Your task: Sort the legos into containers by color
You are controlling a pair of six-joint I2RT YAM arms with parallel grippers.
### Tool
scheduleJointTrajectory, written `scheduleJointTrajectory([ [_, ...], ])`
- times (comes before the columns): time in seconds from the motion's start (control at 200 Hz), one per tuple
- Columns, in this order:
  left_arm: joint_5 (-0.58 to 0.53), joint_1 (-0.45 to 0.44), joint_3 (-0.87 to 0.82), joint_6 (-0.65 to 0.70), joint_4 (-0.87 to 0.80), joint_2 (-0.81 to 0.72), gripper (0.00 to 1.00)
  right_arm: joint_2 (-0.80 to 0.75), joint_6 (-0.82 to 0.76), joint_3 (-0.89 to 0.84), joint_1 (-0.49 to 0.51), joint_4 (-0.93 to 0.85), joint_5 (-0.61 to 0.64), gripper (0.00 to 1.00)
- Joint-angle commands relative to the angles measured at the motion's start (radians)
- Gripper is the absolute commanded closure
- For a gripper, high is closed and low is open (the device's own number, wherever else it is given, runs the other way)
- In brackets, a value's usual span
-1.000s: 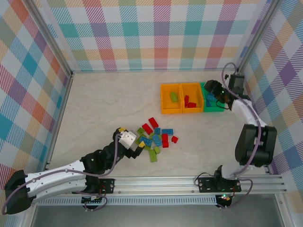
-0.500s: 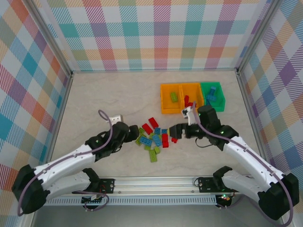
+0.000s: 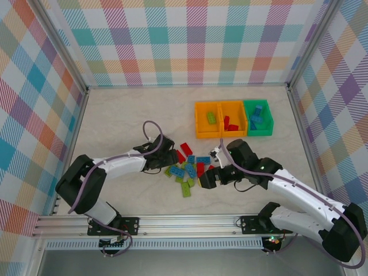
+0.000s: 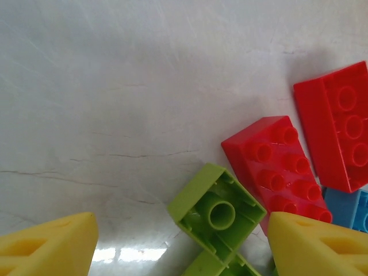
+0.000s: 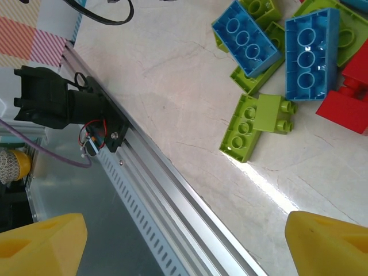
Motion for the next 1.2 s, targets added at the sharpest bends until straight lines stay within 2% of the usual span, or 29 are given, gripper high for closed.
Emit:
scheduleJointTrajectory([
  [0.0, 0.043, 0.009, 0.014, 0.009, 0.08, 0.03, 0.22, 0.029, -0.018, -0.016, 0.005, 0.022, 0.003, 0.1],
  [0.085, 0.034, 0.009, -0.002, 0.011, 0.094, 0.046, 0.23, 0.054, -0.016, -0.014, 0.004, 0.038, 0.005, 0.1],
  [0.225, -0.014, 0.012, -0.008, 0.01, 0.057, 0.059, 0.38, 0.079, -0.013, 0.001, 0.004, 0.063, 0.009, 0.1],
  [0.31, -0.033, 0.015, -0.013, 0.01, 0.034, 0.057, 0.44, 0.081, -0.011, 0.009, 0.004, 0.072, 0.016, 0.1],
  [0.44, -0.088, 0.017, -0.044, 0.01, 0.022, 0.022, 0.48, 0.075, -0.01, 0.008, 0.005, 0.078, 0.026, 0.1],
  [0.575, -0.096, 0.023, -0.047, 0.029, -0.001, 0.019, 0.52, 0.062, -0.006, 0.003, 0.004, 0.079, 0.033, 0.1],
  [0.695, -0.102, 0.024, -0.065, 0.02, 0.007, -0.018, 0.63, 0.037, 0.008, -0.003, 0.005, 0.085, 0.061, 0.09],
  [0.83, -0.032, 0.016, -0.033, 0.062, 0.026, -0.134, 0.66, -0.038, 0.048, -0.026, 0.004, 0.119, 0.173, 0.08],
  [0.96, -0.041, -0.064, 0.09, 0.136, 0.034, -0.181, 0.66, -0.128, 0.089, -0.059, 0.003, 0.153, 0.363, 0.06],
  [1.07, -0.054, -0.114, 0.219, 0.209, 0.072, -0.099, 0.65, -0.198, 0.108, -0.075, 0.003, 0.17, 0.483, 0.06],
  [1.195, -0.033, -0.131, 0.402, 0.279, 0.15, 0.098, 0.66, -0.298, 0.13, -0.11, 0.003, 0.19, 0.586, 0.05],
])
